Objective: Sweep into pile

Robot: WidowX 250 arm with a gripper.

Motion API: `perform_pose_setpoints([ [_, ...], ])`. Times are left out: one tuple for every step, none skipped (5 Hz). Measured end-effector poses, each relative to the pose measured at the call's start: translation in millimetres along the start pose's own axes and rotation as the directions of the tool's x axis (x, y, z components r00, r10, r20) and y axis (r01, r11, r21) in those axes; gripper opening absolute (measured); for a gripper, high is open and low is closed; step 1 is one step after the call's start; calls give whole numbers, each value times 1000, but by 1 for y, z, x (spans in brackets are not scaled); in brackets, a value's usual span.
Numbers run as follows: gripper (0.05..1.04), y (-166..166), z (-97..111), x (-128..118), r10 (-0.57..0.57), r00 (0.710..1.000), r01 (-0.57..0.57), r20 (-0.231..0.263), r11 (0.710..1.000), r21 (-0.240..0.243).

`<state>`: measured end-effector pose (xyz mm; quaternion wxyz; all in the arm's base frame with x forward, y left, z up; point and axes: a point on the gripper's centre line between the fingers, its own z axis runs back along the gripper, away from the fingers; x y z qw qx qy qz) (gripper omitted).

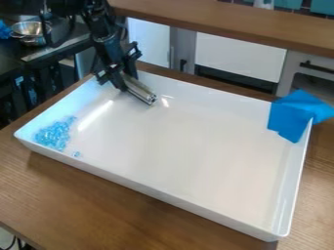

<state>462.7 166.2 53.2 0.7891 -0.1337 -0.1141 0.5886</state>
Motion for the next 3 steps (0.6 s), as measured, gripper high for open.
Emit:
perform_pose_setpoints([
  [381,5,-3,-2,-4,1000,4,-15,1000,26],
  [381,12,-2,-2,-18,998,21,-53,998,60],
  [381,26,1,-4,-48,992,60,-116,993,104],
])
